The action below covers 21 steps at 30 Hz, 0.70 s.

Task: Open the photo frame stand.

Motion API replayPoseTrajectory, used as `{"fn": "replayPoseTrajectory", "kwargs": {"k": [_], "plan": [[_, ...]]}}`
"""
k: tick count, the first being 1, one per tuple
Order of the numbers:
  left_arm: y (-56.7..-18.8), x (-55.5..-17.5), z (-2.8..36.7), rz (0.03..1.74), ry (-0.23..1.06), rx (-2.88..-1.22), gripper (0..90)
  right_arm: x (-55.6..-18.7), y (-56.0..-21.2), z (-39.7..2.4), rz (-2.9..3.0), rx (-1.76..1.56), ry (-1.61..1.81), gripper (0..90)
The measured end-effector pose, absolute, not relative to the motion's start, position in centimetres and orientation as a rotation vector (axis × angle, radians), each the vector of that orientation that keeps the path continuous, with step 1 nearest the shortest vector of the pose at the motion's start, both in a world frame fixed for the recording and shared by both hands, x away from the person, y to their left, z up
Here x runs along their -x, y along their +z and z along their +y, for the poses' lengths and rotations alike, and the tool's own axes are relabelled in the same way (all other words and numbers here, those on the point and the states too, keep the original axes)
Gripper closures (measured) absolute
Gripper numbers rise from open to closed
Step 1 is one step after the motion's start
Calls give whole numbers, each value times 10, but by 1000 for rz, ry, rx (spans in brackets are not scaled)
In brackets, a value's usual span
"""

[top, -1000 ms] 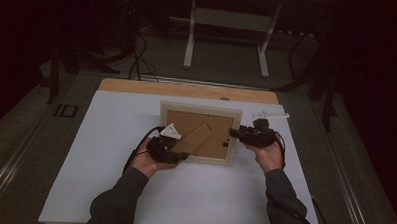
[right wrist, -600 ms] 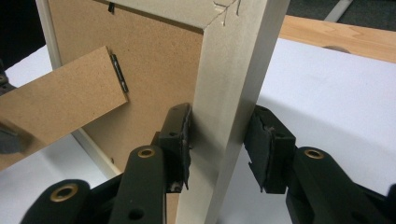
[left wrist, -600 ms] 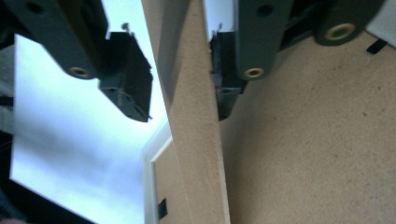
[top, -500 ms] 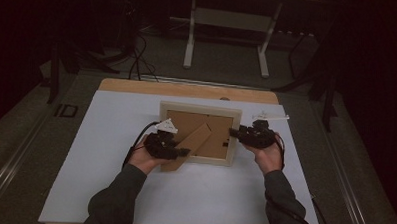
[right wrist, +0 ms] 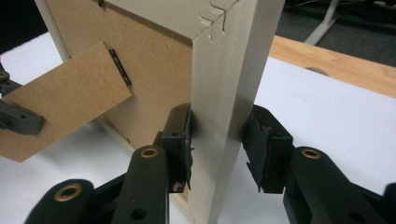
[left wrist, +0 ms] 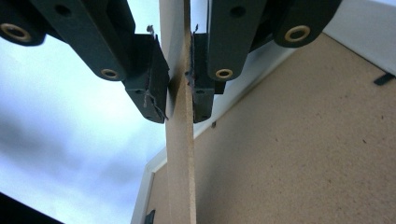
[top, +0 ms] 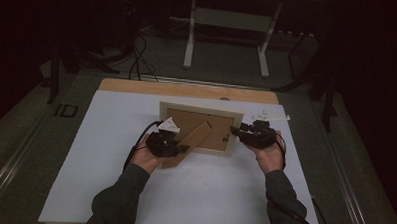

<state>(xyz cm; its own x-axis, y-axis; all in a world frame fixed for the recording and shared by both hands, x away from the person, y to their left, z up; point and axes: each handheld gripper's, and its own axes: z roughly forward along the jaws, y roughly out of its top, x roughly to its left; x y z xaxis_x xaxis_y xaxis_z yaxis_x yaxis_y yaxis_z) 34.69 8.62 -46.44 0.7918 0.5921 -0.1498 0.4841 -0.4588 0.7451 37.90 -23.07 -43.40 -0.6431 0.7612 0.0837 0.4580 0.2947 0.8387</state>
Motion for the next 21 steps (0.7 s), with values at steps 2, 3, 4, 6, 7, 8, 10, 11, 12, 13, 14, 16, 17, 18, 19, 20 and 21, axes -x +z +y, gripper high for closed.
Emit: {"fn": "replayPoseTrajectory", "kwargs": {"k": [2,3,4,6,7,8,10,11,12,13,14,16,17,18,19,20,21], "plan": [[-465,-348,85,798,178,-2142,773,-378,-434,-230,2230,-1097,1268,624],[-465,-348,85,799,182,-2142,772,-378,-434,-230,2228,-1097,1265,625],[-465,-348,85,801,188,-2143,772,-378,-434,-229,2224,-1097,1265,625],[-466,-349,84,805,202,-2142,771,-378,-433,-229,2217,-1094,1257,625],[-466,-349,84,806,210,-2144,771,-378,-433,-228,2215,-1091,1251,624],[-466,-348,83,807,226,-2149,771,-378,-433,-227,2212,-1087,1246,625],[-466,-348,82,807,249,-2156,776,-377,-432,-223,2208,-1064,1220,625],[-466,-347,81,806,255,-2159,780,-377,-432,-221,2206,-1055,1211,625],[-466,-347,81,808,262,-2156,780,-376,-432,-219,2205,-1048,1199,625],[-466,-347,81,808,262,-2156,779,-376,-431,-217,2203,-1041,1191,626],[-466,-347,82,811,262,-2152,779,-376,-431,-215,2201,-1040,1180,626],[-466,-347,83,809,259,-2151,778,-376,-431,-214,2203,-1034,1183,626],[-466,-347,83,805,261,-2153,778,-376,-431,-214,2203,-1031,1187,625],[-466,-346,83,799,262,-2154,778,-376,-431,-214,2203,-1026,1188,625],[-466,-345,83,797,264,-2152,778,-375,-431,-214,2204,-1026,1190,625],[-467,-344,82,795,263,-2148,777,-375,-431,-214,2203,-1024,1191,625],[-467,-343,83,791,264,-2146,777,-374,-431,-214,2203,-1020,1191,625]]}}
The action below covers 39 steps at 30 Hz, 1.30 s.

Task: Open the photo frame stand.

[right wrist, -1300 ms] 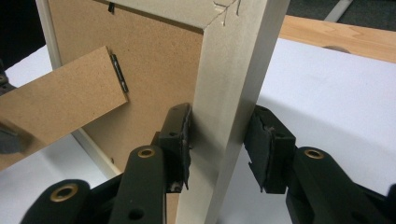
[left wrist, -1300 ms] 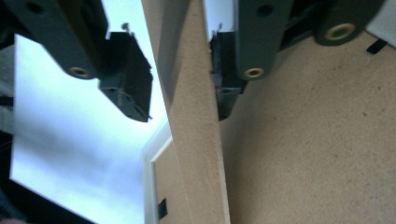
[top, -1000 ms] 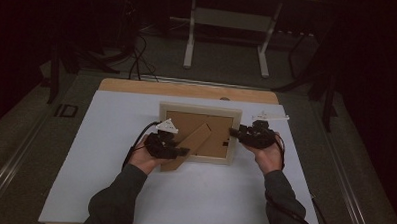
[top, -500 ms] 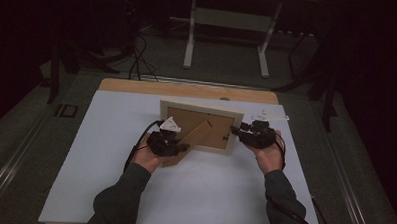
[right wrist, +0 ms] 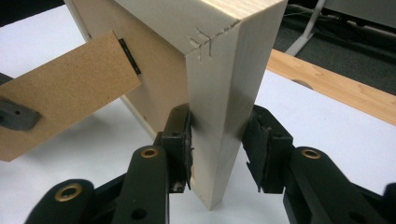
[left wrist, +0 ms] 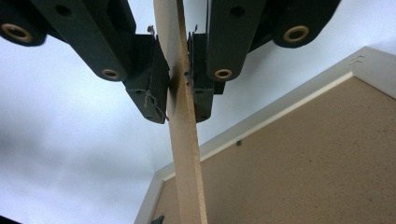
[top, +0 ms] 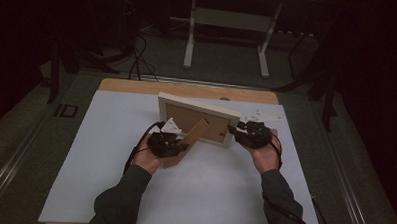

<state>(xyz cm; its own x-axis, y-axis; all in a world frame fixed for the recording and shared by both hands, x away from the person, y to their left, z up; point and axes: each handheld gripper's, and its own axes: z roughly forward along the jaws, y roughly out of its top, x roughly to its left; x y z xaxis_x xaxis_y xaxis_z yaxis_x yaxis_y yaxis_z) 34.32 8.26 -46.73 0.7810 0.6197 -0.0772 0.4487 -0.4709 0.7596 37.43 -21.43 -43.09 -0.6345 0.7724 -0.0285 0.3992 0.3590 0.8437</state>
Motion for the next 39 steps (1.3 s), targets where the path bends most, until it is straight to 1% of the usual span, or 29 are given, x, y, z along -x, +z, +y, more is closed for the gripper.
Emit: {"fn": "replayPoseTrajectory", "kwargs": {"k": [7,9,14,39], "plan": [[-471,-336,82,777,280,-2149,779,-373,-431,-217,2223,-997,1213,618],[-473,-334,82,776,287,-2147,780,-371,-435,-220,2236,-1008,1274,596],[-475,-330,82,767,294,-2153,780,-371,-438,-223,2246,-1014,1312,584],[-486,-316,82,755,306,-2169,791,-359,-442,-219,2274,-962,1308,565]]}}
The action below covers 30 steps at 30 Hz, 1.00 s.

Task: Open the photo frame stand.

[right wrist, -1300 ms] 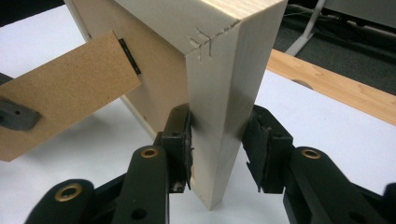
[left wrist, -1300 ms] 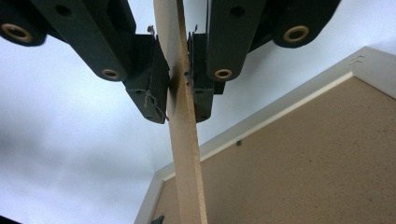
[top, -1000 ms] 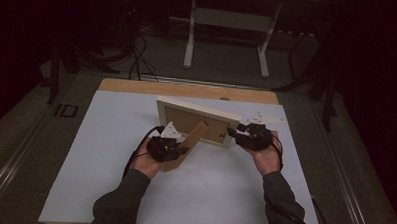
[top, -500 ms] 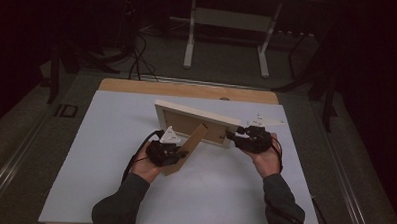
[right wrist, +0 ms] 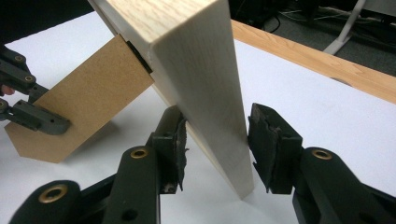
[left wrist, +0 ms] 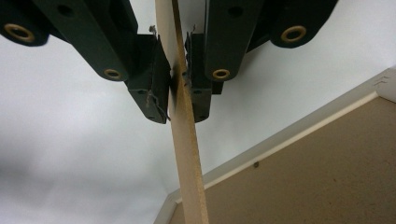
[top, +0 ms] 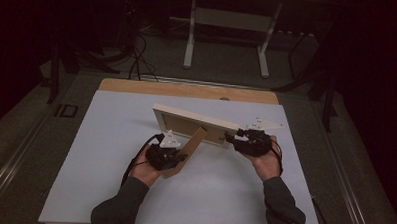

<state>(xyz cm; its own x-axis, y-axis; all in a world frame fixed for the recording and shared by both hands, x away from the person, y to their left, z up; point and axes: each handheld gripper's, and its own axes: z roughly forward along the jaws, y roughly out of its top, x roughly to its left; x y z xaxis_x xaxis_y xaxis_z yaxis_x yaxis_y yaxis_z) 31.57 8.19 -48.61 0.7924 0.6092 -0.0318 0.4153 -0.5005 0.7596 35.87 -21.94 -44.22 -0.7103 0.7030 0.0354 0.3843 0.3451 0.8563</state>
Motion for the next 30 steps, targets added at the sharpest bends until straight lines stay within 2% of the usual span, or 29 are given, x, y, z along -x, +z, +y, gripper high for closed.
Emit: {"fn": "replayPoseTrajectory", "kwargs": {"k": [30], "plan": [[-495,-306,80,752,316,-2196,798,-348,-446,-215,2298,-909,1280,547]]}}
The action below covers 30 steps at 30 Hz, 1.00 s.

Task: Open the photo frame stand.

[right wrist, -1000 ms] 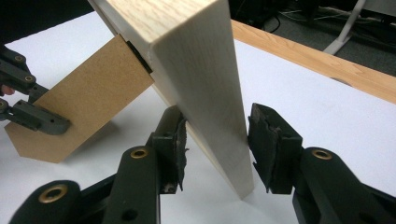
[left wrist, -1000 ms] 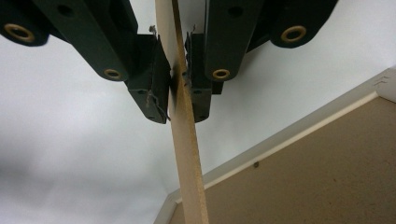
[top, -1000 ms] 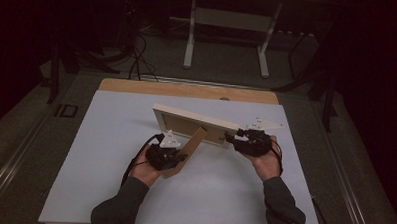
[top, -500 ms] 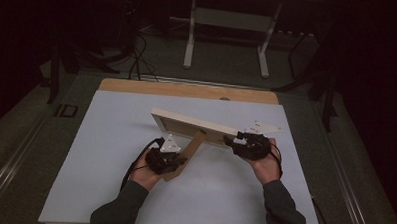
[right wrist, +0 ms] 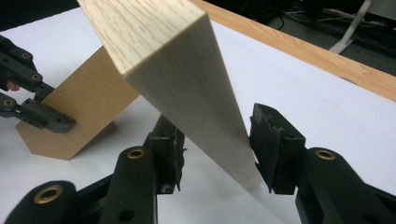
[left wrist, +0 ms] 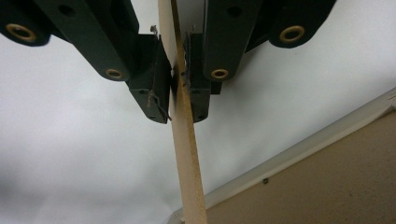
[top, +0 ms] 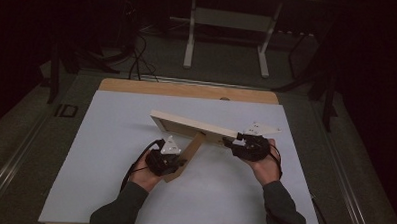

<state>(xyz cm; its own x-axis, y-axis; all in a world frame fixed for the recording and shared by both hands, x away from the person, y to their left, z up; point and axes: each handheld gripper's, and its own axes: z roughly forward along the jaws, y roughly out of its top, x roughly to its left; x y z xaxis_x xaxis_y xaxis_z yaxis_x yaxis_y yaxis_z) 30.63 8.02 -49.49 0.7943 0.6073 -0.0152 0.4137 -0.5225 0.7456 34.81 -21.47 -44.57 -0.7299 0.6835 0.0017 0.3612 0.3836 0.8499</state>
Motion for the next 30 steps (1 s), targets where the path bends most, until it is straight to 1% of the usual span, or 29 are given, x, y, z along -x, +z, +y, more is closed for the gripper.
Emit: {"fn": "replayPoseTrajectory", "kwargs": {"k": [5,9,11,16,17,20,30], "plan": [[-495,-306,80,753,324,-2199,792,-348,-445,-215,2301,-909,1276,547],[-495,-305,80,754,345,-2199,769,-348,-445,-215,2301,-910,1275,547],[-494,-304,81,757,347,-2193,732,-348,-445,-214,2301,-910,1274,546],[-492,-304,86,770,347,-2176,703,-348,-445,-214,2304,-913,1271,544],[-492,-303,87,772,342,-2175,674,-348,-445,-214,2304,-916,1271,541],[-492,-302,86,770,345,-2179,641,-349,-445,-214,2305,-925,1278,530],[-490,-299,90,769,316,-2154,574,-350,-447,-214,2320,-929,1269,502]]}}
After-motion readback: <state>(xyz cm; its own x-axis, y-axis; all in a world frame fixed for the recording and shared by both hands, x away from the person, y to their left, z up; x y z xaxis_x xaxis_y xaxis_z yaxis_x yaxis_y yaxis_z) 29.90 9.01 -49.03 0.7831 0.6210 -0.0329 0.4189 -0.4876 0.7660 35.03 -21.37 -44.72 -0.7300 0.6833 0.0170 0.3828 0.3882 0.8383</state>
